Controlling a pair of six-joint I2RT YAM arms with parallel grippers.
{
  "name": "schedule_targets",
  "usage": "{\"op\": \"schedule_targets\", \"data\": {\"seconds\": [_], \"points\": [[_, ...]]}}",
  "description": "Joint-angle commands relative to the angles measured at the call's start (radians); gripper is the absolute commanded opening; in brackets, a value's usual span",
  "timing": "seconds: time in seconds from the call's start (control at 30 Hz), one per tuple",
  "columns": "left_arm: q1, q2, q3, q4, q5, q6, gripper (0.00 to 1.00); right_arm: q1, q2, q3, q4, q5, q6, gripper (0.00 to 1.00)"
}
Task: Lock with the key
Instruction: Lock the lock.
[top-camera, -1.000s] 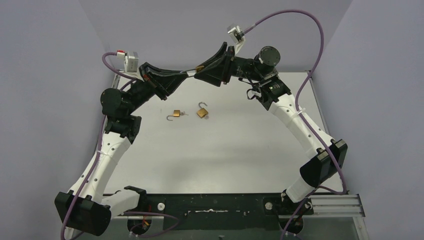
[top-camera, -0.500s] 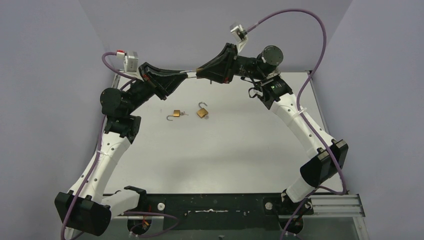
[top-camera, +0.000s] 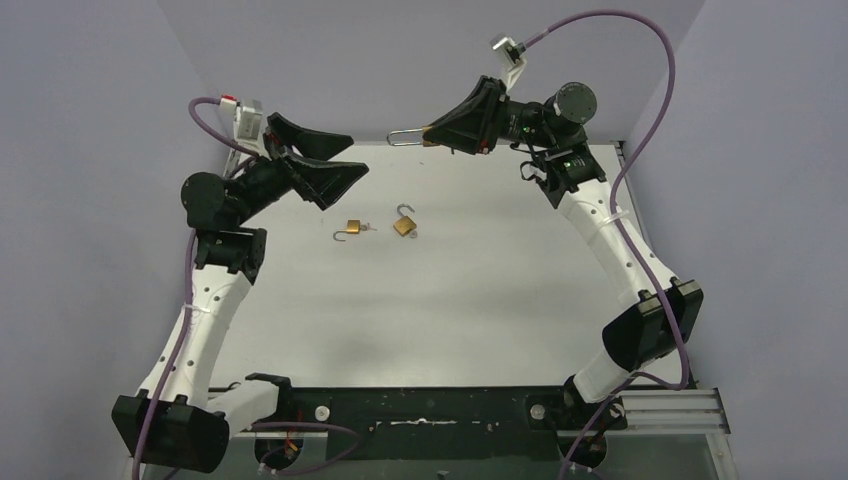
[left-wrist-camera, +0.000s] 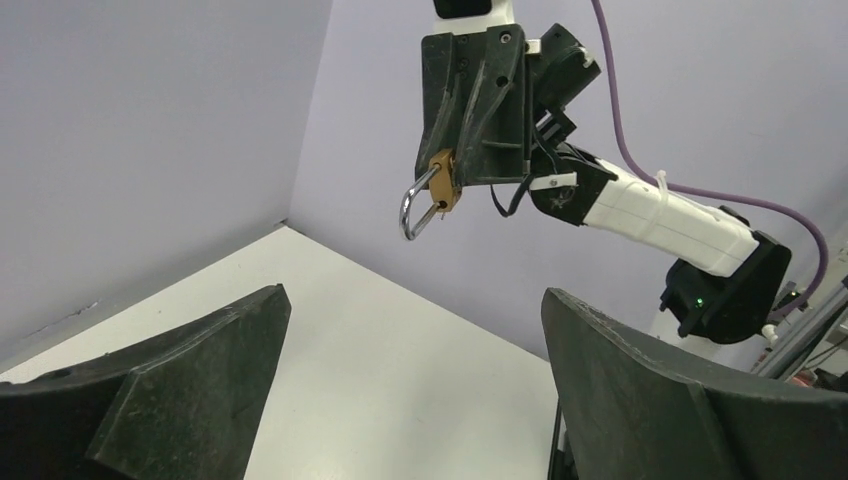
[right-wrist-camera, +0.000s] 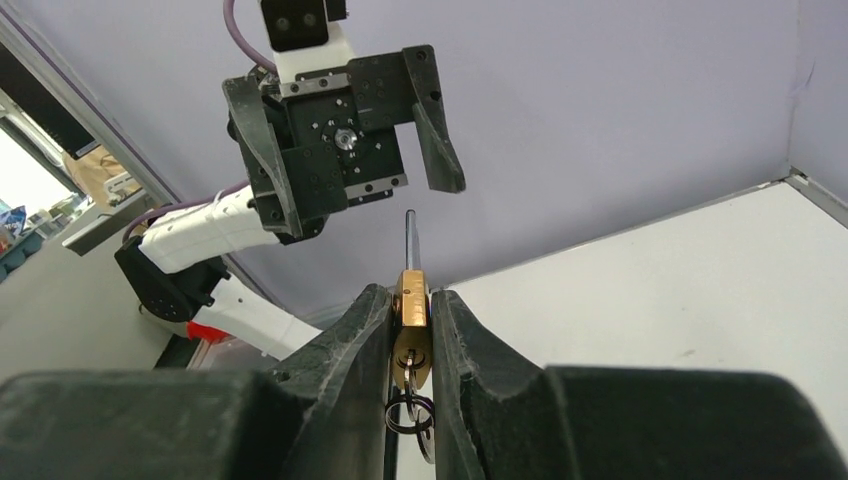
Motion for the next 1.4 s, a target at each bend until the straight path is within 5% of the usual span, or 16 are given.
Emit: {"op": "schedule_targets", "data": {"seconds": [0.0, 0.27, 0.53, 0.8, 1.03, 1.37], "points": [[0.051, -0.012, 0.11, -0.011, 0.197, -0.075, 0.96, -0.019, -0.062, 0.026, -0.002, -0.091, 0.032, 0.0], [-0.035, 0.162, 0.193, 0.324, 0.482, -0.407, 0.74, -0.009, -0.08, -0.014, -0.011, -0.141, 0.057, 0.0], [-0.039, 0.125, 0.181, 0.044, 0.43, -0.134, 0.63, 0.003, -0.075, -0.017, 0.035, -0.141, 0.089, 0.0], [-0.043, 0.131, 0.184, 0.091, 0.372, -0.14, 0.59, 0.017, -0.07, -0.033, 0.048, -0.141, 0.092, 0.0], [-0.053, 0.09, 0.192, -0.12, 0.245, 0.068, 0.52, 0.02, -0.07, -0.037, 0.055, -0.143, 0.096, 0.0], [-0.078, 0.112, 0.194, -0.052, 0.256, 0.02, 0.39, 0.022, -0.067, -0.047, 0.061, -0.138, 0.096, 0.0]]}}
